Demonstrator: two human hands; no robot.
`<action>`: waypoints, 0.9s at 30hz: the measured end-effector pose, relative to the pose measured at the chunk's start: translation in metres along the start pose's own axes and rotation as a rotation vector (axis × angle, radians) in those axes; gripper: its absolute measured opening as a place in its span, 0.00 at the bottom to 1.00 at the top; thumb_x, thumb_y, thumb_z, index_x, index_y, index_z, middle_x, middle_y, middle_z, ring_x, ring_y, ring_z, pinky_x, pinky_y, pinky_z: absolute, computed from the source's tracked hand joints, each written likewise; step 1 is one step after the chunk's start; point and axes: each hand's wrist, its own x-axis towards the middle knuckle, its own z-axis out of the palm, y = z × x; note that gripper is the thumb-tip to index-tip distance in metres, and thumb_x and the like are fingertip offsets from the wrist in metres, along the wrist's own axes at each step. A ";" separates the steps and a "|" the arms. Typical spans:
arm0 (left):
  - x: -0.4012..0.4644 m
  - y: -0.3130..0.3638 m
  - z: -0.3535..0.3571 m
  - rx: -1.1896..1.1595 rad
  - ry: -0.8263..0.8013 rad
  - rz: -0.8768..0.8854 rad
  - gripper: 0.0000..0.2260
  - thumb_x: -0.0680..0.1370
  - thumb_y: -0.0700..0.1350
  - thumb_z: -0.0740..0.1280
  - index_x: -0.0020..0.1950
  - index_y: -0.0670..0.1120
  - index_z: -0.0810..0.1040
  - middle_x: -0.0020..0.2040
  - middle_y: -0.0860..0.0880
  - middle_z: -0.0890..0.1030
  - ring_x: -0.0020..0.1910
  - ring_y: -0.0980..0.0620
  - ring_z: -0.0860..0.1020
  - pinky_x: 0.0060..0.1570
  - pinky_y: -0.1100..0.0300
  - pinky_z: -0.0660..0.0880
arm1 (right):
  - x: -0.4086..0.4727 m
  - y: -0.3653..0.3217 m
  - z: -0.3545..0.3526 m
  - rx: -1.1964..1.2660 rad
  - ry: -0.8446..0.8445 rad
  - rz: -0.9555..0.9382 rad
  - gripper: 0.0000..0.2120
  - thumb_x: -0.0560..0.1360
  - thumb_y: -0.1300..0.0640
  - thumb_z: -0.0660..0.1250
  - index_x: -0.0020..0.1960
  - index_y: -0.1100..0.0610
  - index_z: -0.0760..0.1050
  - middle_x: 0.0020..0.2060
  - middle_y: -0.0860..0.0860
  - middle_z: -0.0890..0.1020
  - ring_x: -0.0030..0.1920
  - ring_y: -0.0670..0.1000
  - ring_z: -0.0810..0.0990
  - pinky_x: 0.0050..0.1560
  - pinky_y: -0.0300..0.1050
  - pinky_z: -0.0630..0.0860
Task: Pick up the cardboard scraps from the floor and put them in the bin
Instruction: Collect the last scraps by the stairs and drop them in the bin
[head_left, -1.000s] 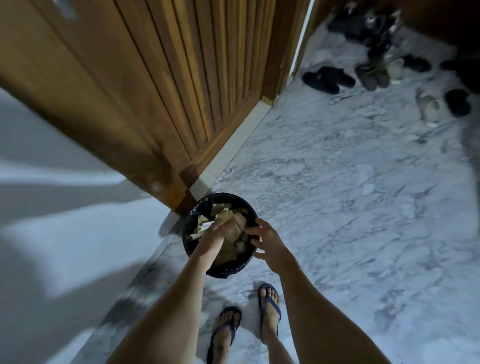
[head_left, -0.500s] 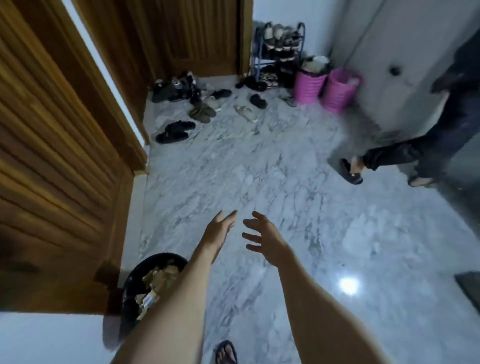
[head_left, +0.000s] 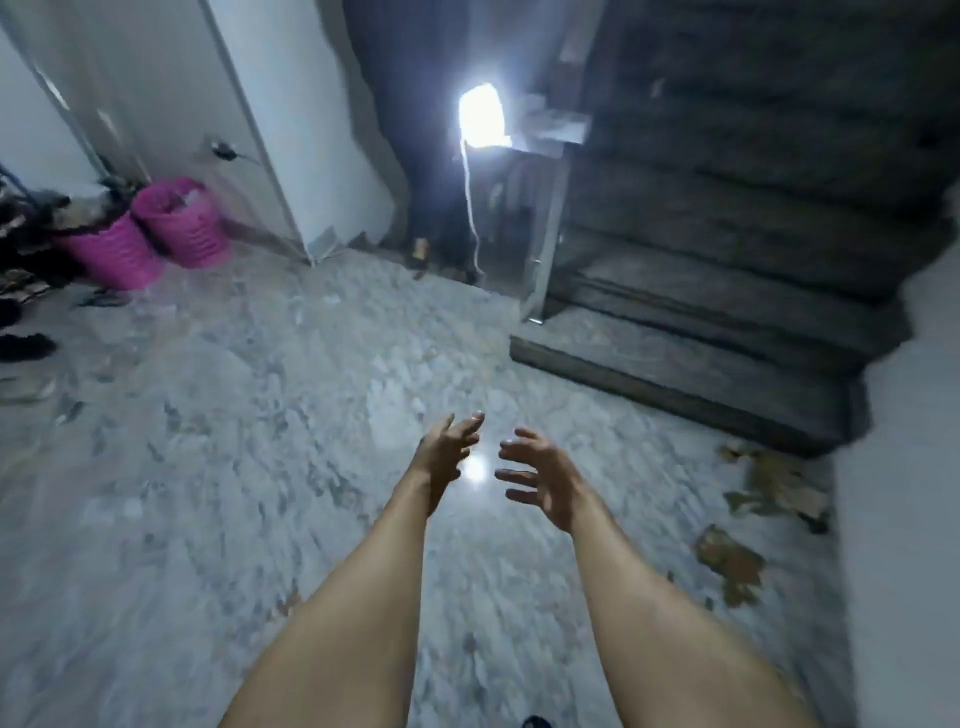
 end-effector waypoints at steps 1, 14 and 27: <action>0.007 0.003 0.037 0.035 -0.052 -0.001 0.28 0.81 0.55 0.64 0.78 0.50 0.60 0.69 0.43 0.76 0.71 0.43 0.71 0.68 0.45 0.64 | -0.004 -0.002 -0.041 0.017 0.051 -0.007 0.27 0.73 0.52 0.70 0.70 0.49 0.68 0.56 0.51 0.81 0.53 0.56 0.83 0.56 0.54 0.75; 0.130 -0.093 0.407 0.489 -0.579 -0.187 0.37 0.78 0.53 0.69 0.82 0.48 0.54 0.73 0.41 0.72 0.73 0.42 0.69 0.62 0.49 0.68 | -0.024 0.100 -0.408 0.436 0.624 0.109 0.20 0.75 0.52 0.68 0.66 0.49 0.73 0.54 0.53 0.81 0.47 0.55 0.82 0.46 0.48 0.76; 0.352 -0.471 0.614 1.120 -0.900 -0.164 0.46 0.65 0.62 0.75 0.79 0.51 0.62 0.77 0.44 0.65 0.75 0.43 0.66 0.73 0.43 0.64 | 0.153 0.461 -0.622 0.621 0.982 0.484 0.14 0.75 0.58 0.68 0.60 0.55 0.74 0.43 0.53 0.80 0.38 0.51 0.77 0.37 0.43 0.74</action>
